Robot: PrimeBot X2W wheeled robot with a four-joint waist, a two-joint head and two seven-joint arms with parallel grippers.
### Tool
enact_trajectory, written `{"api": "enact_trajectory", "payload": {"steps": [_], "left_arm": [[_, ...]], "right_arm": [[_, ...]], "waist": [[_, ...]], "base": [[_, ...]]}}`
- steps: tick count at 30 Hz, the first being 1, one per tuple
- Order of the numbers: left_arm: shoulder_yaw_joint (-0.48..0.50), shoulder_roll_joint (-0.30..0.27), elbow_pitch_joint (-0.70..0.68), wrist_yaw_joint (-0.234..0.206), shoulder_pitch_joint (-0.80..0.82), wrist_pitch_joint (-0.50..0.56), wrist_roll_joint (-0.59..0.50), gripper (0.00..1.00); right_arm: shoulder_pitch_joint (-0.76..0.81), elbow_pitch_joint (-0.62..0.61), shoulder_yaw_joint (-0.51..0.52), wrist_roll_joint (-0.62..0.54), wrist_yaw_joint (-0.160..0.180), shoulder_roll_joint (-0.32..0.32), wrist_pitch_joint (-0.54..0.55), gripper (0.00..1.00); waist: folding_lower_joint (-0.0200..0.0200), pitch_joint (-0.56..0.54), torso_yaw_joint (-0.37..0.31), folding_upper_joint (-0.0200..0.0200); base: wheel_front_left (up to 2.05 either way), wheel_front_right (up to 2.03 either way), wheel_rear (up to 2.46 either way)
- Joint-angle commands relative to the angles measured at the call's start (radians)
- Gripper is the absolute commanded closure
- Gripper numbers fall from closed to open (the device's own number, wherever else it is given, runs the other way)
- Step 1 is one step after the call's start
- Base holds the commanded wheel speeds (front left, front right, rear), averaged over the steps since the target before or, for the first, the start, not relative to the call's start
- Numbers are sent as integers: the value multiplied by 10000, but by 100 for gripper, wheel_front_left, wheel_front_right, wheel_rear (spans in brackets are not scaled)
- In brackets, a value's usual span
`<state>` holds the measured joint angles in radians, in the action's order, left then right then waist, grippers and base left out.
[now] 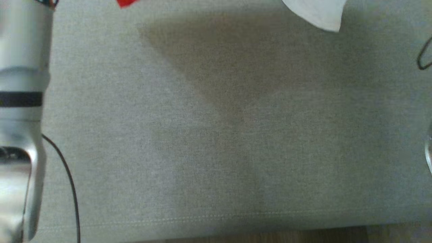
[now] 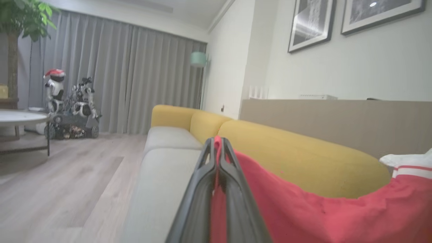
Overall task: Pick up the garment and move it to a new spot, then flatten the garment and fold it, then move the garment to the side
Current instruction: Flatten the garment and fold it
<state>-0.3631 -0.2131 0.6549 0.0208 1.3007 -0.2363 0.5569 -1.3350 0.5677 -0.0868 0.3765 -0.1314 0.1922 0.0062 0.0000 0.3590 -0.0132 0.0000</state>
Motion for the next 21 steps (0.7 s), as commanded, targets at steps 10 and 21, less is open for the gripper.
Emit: {"api": "enact_trajectory", "payload": {"steps": [10, 21], "left_arm": [[23, 623, 3546, 633, 142, -244, -155, 100], [322, 761, 4075, 978, -1236, -252, -290, 100]], "right_arm": [[-677, 4002, -1460, 195, 7, -868, -735, 100], [880, 4668, -2932, 1700, 7, -758, -1788, 100]], "waist": [[0, 933, -23, 0], [0, 1053, -77, 0]], "base": [[0, 0, 0], [0, 0, 0]]}}
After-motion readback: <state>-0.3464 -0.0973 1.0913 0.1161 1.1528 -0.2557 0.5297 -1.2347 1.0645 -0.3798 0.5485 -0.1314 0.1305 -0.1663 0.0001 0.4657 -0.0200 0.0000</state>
